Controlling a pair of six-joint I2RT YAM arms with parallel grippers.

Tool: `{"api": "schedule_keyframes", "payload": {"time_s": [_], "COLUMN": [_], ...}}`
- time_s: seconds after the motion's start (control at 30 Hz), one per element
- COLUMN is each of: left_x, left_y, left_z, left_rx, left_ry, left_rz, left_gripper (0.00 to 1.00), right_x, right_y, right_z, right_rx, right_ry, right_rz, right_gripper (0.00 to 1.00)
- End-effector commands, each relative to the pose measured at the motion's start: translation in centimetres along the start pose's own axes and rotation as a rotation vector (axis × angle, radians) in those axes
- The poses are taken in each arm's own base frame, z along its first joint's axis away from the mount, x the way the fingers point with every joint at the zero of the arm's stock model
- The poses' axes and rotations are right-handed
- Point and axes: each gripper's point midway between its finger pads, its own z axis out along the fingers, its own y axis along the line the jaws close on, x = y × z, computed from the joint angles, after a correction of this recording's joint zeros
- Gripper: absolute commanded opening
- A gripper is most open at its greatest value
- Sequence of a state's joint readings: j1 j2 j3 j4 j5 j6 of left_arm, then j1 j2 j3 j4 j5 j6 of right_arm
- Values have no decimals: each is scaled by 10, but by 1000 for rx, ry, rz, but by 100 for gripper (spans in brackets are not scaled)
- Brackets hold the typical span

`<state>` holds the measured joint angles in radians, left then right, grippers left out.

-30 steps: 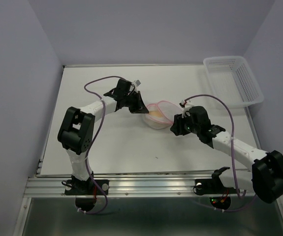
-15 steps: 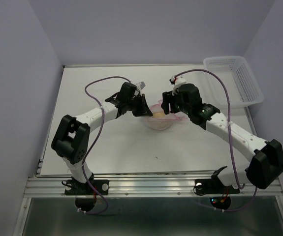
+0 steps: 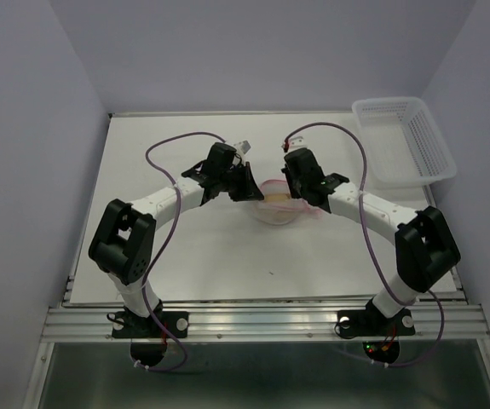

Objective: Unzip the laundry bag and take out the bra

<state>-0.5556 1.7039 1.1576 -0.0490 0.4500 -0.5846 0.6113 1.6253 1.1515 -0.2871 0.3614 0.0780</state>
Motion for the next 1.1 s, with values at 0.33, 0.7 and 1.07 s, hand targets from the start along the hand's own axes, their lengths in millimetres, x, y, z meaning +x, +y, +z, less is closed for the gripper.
{"api": "schedule_keyframes", "payload": {"time_s": [0.33, 0.7, 1.07], "left_x": [-8, 0, -5], "left_y": [-16, -17, -21], "left_z": [-14, -12, -15], "left_rx": [32, 31, 33], "left_ry": [-65, -53, -67], "left_rz": [24, 54, 68], "left_gripper": [0, 0, 0], "right_x": [56, -27, -39], "right_y": [-39, 3, 45], "right_z": [-84, -106, -76], "right_rx": [101, -193, -323], "right_ry": [-207, -283, -180], "right_rz": [1065, 636, 431], "right_gripper": [52, 80, 78]}}
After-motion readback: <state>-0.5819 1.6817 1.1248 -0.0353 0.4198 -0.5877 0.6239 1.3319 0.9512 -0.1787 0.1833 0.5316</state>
